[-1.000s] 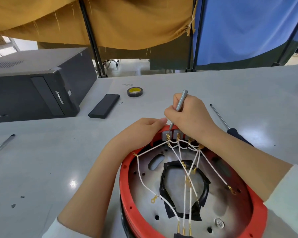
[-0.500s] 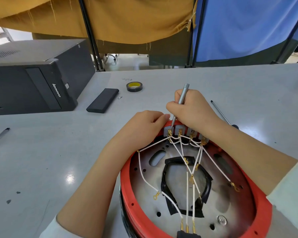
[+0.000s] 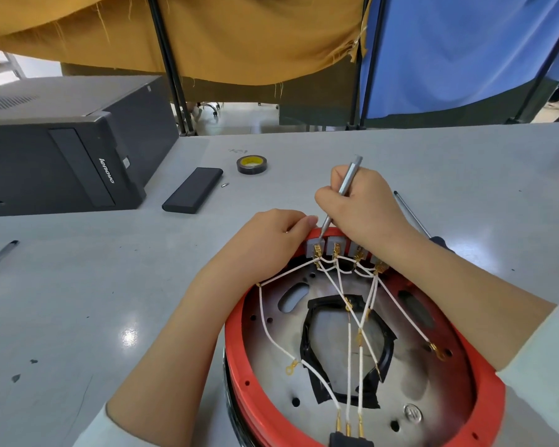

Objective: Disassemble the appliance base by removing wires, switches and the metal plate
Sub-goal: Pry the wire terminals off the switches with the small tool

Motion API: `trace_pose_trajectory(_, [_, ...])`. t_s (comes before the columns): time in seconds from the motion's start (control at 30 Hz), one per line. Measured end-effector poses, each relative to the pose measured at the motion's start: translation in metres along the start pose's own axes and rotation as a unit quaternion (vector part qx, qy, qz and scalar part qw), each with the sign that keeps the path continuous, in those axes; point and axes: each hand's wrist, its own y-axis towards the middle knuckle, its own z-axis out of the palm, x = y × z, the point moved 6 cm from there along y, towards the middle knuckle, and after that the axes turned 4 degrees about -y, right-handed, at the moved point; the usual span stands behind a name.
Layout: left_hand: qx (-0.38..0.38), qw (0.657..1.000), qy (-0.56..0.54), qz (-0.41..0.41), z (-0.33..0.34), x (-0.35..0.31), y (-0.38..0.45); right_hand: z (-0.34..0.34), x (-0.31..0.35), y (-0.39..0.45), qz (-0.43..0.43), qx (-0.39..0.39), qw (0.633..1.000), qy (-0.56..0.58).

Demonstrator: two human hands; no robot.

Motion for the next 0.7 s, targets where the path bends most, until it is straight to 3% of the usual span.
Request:
trace_pose_trajectory(0.43, [0.002, 1.0, -0.006, -0.012, 0.0, 0.001, 0.0, 0.018, -0.003, 0.012, 0.074, 0.106, 0.989, -0.074])
trace_pose_trajectory(0.57, [0.001, 1.0, -0.007, -0.015, 0.0, 0.002, 0.0, 0.017, -0.004, 0.009, 0.066, 0.084, 0.991, -0.077])
trace_pose_trajectory(0.7, [0.002, 1.0, -0.009, -0.015, 0.0, 0.002, -0.001, 0.002, 0.001, 0.001, 0.013, 0.003, 1.0, -0.015])
